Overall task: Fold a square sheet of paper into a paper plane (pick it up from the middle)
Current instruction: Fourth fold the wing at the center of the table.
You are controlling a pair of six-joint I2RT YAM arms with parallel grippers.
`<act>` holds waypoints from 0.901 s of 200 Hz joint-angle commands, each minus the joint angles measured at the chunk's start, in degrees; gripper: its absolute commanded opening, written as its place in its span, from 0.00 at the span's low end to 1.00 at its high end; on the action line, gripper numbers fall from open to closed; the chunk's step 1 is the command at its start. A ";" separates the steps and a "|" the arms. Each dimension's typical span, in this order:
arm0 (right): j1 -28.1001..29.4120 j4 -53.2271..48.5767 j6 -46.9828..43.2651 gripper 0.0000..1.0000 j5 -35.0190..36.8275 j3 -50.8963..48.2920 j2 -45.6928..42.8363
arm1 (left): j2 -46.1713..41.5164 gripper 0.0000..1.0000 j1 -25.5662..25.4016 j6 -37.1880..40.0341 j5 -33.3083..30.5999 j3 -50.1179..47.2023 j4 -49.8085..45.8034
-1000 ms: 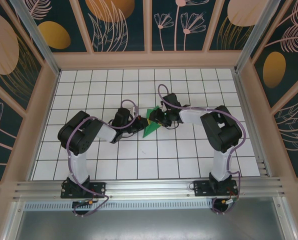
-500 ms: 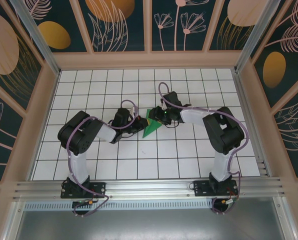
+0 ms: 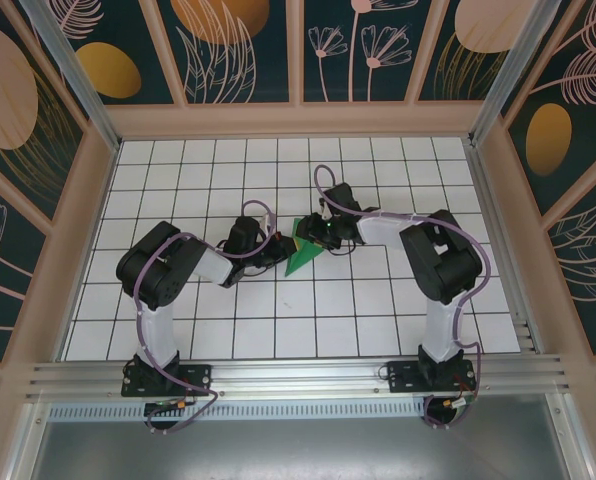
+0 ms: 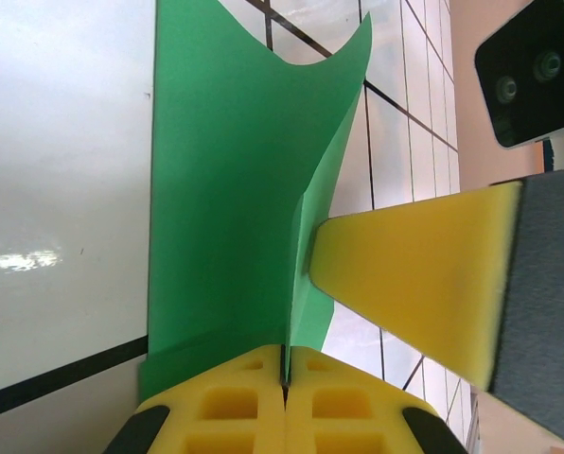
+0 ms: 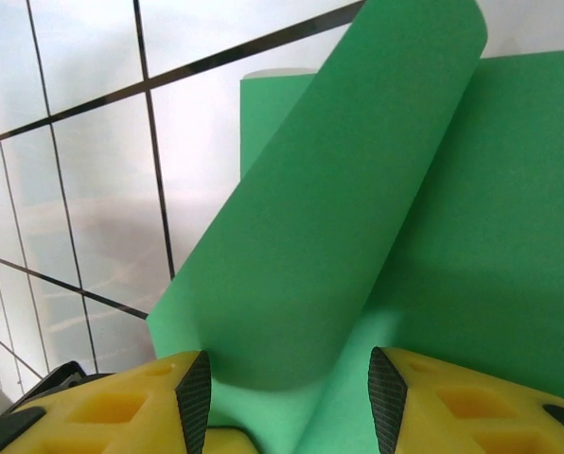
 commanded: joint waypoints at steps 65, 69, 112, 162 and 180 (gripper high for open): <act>-0.23 -6.69 1.07 0.50 5.41 2.22 4.06 | 0.32 0.19 0.27 -0.89 0.67 -1.24 1.76; -0.26 -6.78 1.27 0.50 5.59 2.22 4.15 | 0.13 0.20 0.27 -0.87 0.65 -1.40 1.73; 0.00 -8.00 2.32 0.50 6.56 2.49 5.03 | -1.48 0.23 0.27 -0.85 0.50 -3.11 1.76; 0.44 -10.84 3.31 0.50 9.45 3.36 6.23 | -5.15 0.25 0.26 -0.74 -0.72 -5.76 0.88; 0.70 -11.98 3.59 0.50 10.89 3.66 6.73 | -7.54 0.26 0.27 0.09 -1.92 -6.65 -0.90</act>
